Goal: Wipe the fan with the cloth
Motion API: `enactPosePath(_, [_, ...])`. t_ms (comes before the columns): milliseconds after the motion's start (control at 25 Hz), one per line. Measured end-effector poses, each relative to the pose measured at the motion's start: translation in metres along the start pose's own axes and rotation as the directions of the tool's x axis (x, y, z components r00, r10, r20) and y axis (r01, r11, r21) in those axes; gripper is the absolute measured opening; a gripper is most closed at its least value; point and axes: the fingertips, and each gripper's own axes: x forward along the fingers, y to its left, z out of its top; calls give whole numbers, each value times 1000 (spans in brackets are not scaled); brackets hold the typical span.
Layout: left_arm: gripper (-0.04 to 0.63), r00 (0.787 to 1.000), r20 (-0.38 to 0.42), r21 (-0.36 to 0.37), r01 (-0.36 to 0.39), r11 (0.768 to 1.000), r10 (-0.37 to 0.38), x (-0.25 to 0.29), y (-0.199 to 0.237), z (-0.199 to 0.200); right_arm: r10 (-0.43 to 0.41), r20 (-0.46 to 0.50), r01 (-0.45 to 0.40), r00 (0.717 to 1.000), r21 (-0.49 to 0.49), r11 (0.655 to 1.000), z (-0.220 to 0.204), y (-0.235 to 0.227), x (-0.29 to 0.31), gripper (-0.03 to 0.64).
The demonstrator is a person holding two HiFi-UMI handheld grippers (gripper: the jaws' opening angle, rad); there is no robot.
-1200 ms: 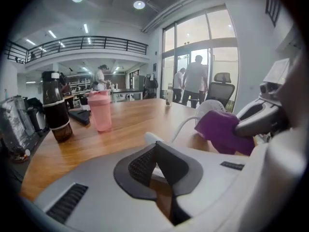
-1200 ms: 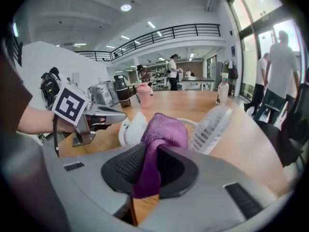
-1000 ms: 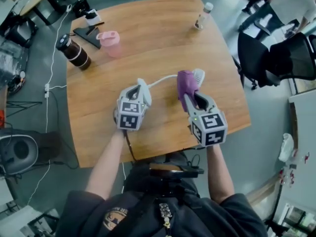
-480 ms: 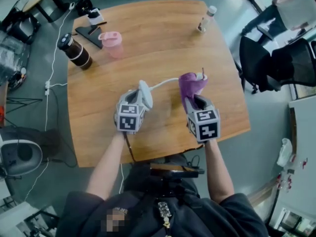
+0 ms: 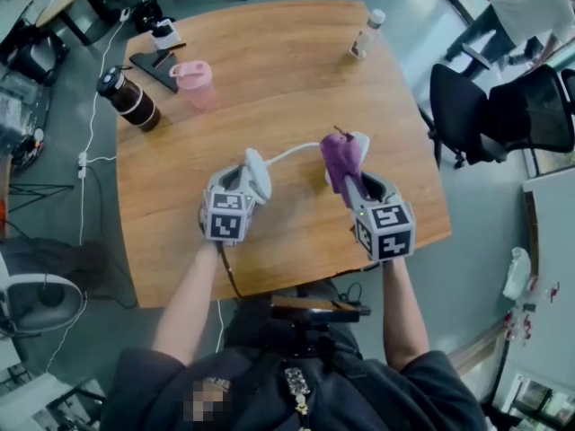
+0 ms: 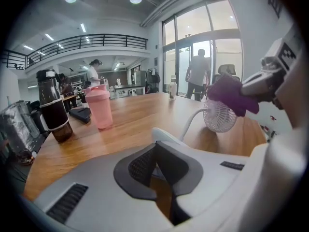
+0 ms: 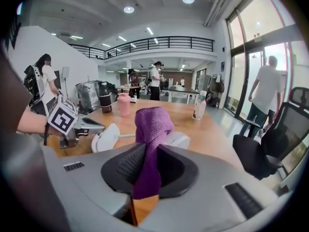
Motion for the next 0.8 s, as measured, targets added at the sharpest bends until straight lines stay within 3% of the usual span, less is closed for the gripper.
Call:
enactPosePath(120, [0,1000,-7,17,-19,1000,19,2,2,-1,-13,7,13,1000,-16,1000,11,-29,4,80])
enactPosePath(320, [0,998,-43,50,-36,998,38,8,-2,-3,48,10,-47,999,-14,999,22,-64,22,80])
enactPosePath(600, [0,994,-64,-3,-85,996,84,7,-2,-1,58,51,-61,997,55,997,33,-108,43,80])
enactPosePath(720, [0,991,-17,-10,-134,991,134,-4,-4,13,65,54,-70,996,103,992,28,-121,54,80])
enactPosePath(800, [0,989,24,30,-148,989,147,-6,-12,29,91,56,-98,994,133,986,24,-123,63,80])
